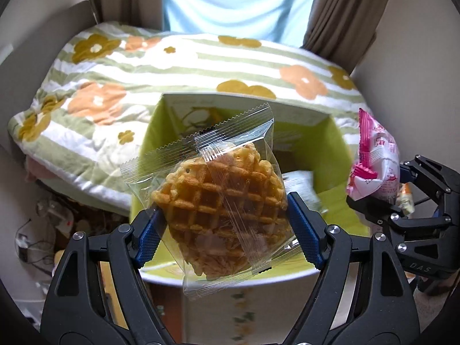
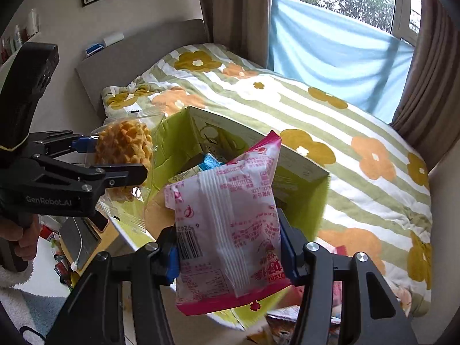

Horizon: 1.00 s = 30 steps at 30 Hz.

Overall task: Organize snacks
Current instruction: 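Carry the waffle pack and pink-white bag into the yellow box and release both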

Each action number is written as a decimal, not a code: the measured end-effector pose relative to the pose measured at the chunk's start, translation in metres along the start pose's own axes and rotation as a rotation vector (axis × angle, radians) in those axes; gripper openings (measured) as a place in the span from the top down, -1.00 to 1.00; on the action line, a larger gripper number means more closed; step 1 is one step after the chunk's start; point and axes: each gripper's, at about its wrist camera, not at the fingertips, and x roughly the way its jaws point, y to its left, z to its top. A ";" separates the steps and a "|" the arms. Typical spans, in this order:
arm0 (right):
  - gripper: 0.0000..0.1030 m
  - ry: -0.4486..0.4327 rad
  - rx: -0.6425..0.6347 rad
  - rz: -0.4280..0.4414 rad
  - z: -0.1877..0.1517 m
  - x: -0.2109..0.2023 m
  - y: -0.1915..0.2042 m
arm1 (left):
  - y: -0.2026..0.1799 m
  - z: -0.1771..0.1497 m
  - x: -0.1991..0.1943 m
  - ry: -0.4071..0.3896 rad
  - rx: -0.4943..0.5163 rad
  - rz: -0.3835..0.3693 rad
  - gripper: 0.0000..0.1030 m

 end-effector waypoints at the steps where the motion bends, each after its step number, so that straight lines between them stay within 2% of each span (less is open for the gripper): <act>1: 0.01 0.009 0.015 0.004 0.001 0.006 0.001 | 0.005 0.000 0.007 0.012 0.009 0.004 -0.50; 10: 0.01 0.092 0.129 -0.002 -0.006 0.043 -0.005 | 0.012 -0.008 0.060 0.086 0.083 0.041 -0.56; 12: 0.01 0.100 0.149 -0.004 -0.008 0.043 -0.009 | 0.012 -0.011 0.067 0.092 0.088 0.052 -0.81; 13: 0.01 0.100 0.152 -0.004 -0.008 0.043 -0.010 | 0.012 -0.012 0.069 0.091 0.090 0.060 -0.87; 25: -0.02 0.127 0.168 -0.015 -0.010 0.046 -0.012 | 0.015 -0.019 0.068 0.092 0.049 0.064 -0.88; 27: -0.06 0.151 0.181 0.003 -0.010 0.052 -0.012 | 0.017 -0.019 0.066 0.089 0.045 0.066 -0.88; 30: -0.47 0.152 0.201 0.008 -0.013 0.057 -0.012 | 0.020 -0.021 0.064 0.089 0.037 0.076 -0.88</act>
